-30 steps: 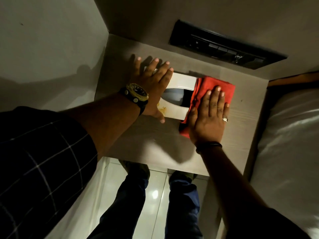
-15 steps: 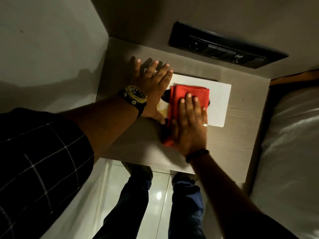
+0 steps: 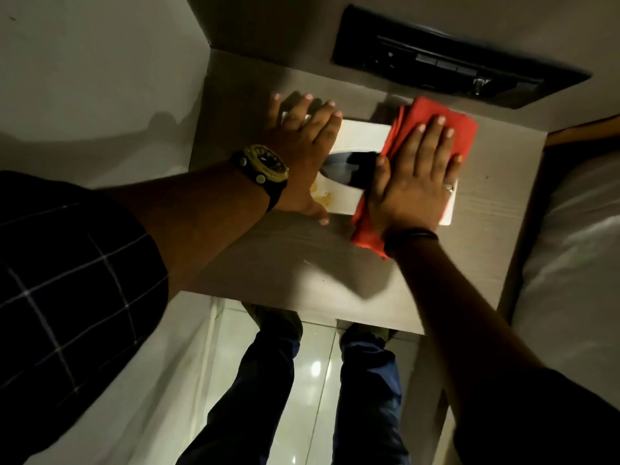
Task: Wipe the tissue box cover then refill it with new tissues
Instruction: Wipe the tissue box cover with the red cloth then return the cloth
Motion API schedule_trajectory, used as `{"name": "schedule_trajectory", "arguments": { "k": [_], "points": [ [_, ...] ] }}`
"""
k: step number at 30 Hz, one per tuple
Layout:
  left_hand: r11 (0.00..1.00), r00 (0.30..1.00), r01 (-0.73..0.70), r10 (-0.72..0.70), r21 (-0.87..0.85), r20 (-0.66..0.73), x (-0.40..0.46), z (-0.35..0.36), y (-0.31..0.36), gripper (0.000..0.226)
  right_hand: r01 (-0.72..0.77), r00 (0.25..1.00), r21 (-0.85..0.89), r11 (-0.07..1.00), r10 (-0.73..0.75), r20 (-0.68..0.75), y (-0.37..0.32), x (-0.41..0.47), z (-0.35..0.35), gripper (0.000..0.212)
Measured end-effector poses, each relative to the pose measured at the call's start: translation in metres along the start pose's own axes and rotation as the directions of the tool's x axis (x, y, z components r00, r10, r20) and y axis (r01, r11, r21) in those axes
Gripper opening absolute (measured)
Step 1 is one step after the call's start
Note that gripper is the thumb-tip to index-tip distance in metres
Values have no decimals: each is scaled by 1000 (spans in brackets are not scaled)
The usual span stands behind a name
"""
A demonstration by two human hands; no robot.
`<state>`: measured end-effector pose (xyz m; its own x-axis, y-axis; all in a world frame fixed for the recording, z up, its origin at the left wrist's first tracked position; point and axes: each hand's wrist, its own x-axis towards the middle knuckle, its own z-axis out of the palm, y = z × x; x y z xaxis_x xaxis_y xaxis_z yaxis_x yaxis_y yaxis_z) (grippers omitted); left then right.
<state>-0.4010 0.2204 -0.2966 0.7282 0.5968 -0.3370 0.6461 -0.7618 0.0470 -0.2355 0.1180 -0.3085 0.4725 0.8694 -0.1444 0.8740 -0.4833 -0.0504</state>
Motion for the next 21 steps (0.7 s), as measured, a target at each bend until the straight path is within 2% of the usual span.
{"name": "schedule_trajectory", "arguments": {
  "k": [3,6,7,8,11,12,13,16,17,19,21],
  "points": [
    [1000,1000,-2,2,-3,30,1,-1,-2,137,45,998,28,999,-46,39,-26,-9,-2,68],
    [999,1000,-3,1,-54,-28,0,-1,2,104,90,995,196,976,-96,19,-59,-21,-1,64],
    [998,999,-3,1,-68,-34,-1,-2,2,100,78,996,270,960,-86,15,-65,-22,-3,63],
    [997,1000,-7,6,-76,-14,-1,-3,1,103,66,997,363,930,-78,18,-65,-21,-5,61],
    [999,990,-41,44,-26,131,0,-11,-9,144,103,995,670,735,-83,-62,-37,-22,-16,56],
    [999,987,-40,41,-14,157,-1,-14,-12,153,124,991,678,724,-63,-115,-20,-22,-17,56],
    [999,988,-22,26,-28,152,-1,-18,-12,158,124,987,636,761,-29,-158,0,-18,-18,57],
    [983,999,40,-44,-179,-19,0,-25,12,157,-15,984,387,922,83,-160,46,11,-16,61],
    [977,994,13,-35,-213,-100,2,-25,31,146,-53,986,324,944,101,-134,53,20,-12,61],
    [977,973,-39,-11,-211,-230,7,-21,73,110,-68,992,288,955,97,-87,55,31,-5,61],
    [985,974,-3,-35,-172,-222,10,-10,102,82,-111,989,314,943,137,-60,52,33,2,61]
  ]
}}
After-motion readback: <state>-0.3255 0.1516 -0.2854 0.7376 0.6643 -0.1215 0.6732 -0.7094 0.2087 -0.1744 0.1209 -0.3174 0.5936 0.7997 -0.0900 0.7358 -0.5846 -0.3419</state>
